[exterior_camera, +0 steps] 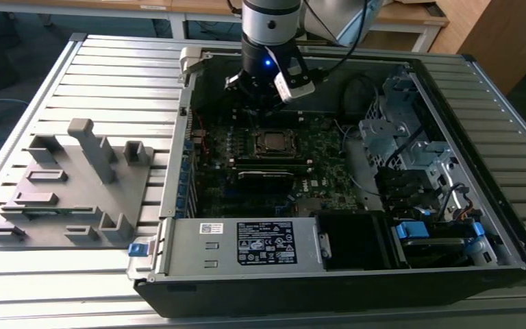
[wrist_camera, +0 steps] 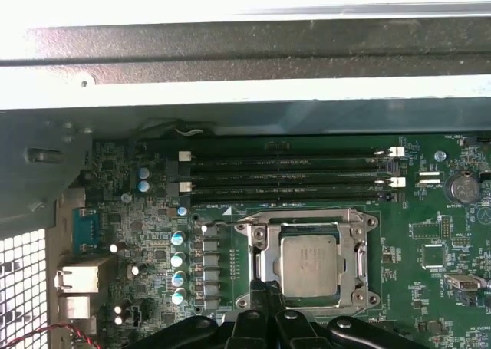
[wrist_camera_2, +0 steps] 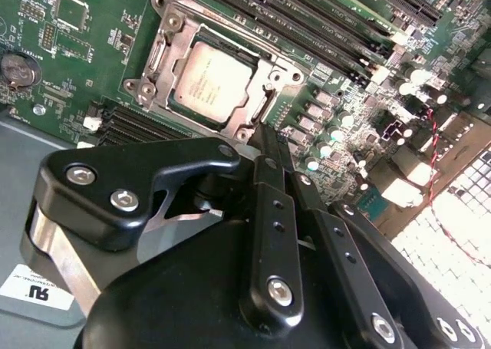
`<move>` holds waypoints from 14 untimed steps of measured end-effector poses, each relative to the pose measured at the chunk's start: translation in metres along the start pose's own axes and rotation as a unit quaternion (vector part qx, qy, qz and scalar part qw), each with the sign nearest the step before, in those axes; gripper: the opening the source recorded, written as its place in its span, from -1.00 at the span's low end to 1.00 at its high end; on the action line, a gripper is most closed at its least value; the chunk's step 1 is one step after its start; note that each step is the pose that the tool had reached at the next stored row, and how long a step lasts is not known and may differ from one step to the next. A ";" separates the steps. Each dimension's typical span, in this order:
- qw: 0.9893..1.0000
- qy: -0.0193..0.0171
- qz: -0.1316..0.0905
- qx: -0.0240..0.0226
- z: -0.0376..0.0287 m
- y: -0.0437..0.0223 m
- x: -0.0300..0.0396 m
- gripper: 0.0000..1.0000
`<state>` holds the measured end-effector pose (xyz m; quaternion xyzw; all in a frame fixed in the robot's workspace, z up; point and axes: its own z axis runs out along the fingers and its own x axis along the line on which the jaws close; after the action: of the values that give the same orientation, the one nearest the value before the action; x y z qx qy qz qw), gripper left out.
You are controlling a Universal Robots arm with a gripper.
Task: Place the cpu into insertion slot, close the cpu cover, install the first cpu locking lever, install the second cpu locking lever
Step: 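Install the first cpu locking lever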
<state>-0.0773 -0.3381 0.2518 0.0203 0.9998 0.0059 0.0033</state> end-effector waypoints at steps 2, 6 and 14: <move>1.000 0.000 0.000 0.000 0.0000 0.0000 0.0000 -0.80; 1.000 0.017 0.000 0.001 0.0005 0.0000 0.0000 -0.80; 1.000 0.024 0.000 0.001 0.0006 0.0000 0.0000 -0.80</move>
<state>-0.0773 -0.3382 0.2512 0.0204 0.9996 0.0052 -0.0208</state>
